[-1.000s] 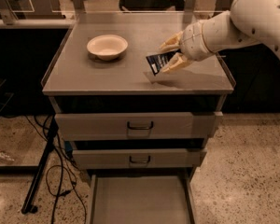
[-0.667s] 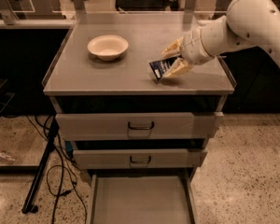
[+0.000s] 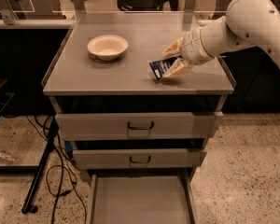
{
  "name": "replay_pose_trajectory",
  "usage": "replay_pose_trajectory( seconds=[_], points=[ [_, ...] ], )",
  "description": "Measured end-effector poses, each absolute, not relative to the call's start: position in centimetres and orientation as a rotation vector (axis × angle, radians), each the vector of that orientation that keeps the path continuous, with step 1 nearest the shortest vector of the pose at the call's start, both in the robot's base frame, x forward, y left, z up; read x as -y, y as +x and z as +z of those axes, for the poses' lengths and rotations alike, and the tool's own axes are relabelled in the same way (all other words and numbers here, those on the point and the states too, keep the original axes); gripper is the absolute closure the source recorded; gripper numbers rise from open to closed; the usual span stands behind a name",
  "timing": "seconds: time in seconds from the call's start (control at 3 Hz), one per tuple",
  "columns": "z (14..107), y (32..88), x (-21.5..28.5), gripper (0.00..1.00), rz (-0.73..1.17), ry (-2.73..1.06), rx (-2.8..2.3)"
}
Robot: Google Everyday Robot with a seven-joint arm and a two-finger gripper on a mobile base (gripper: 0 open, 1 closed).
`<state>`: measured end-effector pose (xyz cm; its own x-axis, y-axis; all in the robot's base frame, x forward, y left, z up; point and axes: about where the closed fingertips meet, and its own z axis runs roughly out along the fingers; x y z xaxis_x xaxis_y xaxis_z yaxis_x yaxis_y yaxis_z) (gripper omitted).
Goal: Pick rxbar blueberry from bottom drawer and place on counter
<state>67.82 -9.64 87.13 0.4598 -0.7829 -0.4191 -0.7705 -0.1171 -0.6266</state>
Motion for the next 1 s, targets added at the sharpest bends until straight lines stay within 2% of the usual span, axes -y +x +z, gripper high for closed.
replay_pose_trajectory(
  seconds=[0.67,1.0],
  points=[
    [87.13,67.82,9.64,0.14,-0.019,-1.878,-1.306],
    [87.12,67.82,9.63,0.0,-0.019,-1.878,-1.306]
  ],
)
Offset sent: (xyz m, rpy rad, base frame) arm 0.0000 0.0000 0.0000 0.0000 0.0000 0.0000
